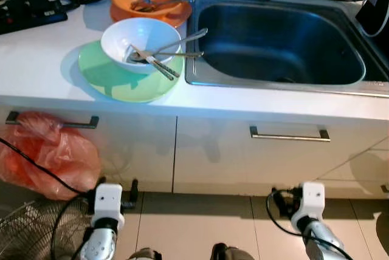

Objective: Kitchen organization

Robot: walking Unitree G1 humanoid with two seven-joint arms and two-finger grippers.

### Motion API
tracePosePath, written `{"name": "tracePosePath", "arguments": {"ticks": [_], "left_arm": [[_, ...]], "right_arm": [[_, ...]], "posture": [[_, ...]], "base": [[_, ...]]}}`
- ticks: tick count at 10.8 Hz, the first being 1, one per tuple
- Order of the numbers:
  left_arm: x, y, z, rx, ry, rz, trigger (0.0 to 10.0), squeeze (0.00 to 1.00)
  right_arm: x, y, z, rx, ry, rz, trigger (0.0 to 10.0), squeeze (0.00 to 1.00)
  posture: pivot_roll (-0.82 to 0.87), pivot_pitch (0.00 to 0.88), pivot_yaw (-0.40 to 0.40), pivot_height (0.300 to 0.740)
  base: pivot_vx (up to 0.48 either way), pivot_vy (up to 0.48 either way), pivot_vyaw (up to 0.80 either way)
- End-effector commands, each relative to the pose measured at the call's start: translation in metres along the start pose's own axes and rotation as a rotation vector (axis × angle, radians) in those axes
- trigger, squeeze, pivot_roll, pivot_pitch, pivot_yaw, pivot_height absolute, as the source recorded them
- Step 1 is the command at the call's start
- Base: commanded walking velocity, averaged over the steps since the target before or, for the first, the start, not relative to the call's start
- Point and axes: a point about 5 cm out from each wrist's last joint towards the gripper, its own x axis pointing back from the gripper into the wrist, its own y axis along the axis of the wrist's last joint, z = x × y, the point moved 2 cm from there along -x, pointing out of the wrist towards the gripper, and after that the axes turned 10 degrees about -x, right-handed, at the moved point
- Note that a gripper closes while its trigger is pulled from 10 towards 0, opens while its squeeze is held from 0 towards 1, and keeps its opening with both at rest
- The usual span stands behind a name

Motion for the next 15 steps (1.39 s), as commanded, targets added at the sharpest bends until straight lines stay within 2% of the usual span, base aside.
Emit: {"name": "tracePosePath", "arguments": {"ticks": [1, 3, 5, 6, 8, 12, 13, 15], "left_arm": [[0.001, 0.013, 0.003, -0.003, 0.015, -0.050, 10.0, 0.00], [0.004, 0.038, 0.004, 0.003, 0.016, -0.131, 10.0, 0.00], [0.004, 0.075, 0.014, 0.005, 0.047, -0.221, 10.0, 0.00], [0.005, 0.082, 0.016, 0.002, 0.052, -0.234, 10.0, 0.00], [0.009, 0.108, 0.024, -0.015, 0.068, -0.289, 10.0, 0.00], [0.010, 0.139, 0.026, -0.030, 0.070, -0.372, 10.0, 0.00], [0.011, 0.149, 0.028, -0.031, 0.081, -0.398, 10.0, 0.00], [0.012, 0.162, 0.030, -0.034, 0.087, -0.437, 10.0, 0.00]], "right_arm": [[0.003, 0.011, -0.006, -0.008, -0.023, -0.078, 10.0, 0.00], [0.002, 0.031, 0.001, 0.025, 0.001, -0.185, 10.0, 0.00], [0.004, 0.063, 0.019, 0.052, 0.038, -0.327, 10.0, 0.00], [0.006, 0.071, 0.023, 0.055, 0.042, -0.355, 10.0, 0.00], [0.022, 0.106, 0.027, 0.082, 0.004, -0.481, 10.0, 0.00], [0.043, 0.169, 0.045, 0.121, -0.029, -0.702, 10.0, 0.00], [0.049, 0.186, 0.048, 0.106, -0.053, -0.760, 10.0, 0.00], [0.055, 0.205, 0.056, 0.108, -0.064, -0.821, 10.0, 0.00]], "posture": [[0.04, 0.169, -0.046, 0.740], [0.04, 0.165, -0.040, 0.740], [0.03, 0.163, -0.034, 0.740], [0.03, 0.164, -0.033, 0.740], [0.03, 0.166, -0.031, 0.740], [0.03, 0.163, -0.030, 0.740], [0.03, 0.161, -0.034, 0.740], [0.03, 0.160, -0.038, 0.740]], "base": [[0.000, 0.000, 0.00], [0.000, 0.000, 0.00], [0.000, 0.000, 0.00], [0.000, 0.000, 0.00], [0.000, 0.000, 0.00], [0.000, 0.000, 0.00], [0.000, 0.000, 0.00], [0.000, 0.000, 0.00]]}}
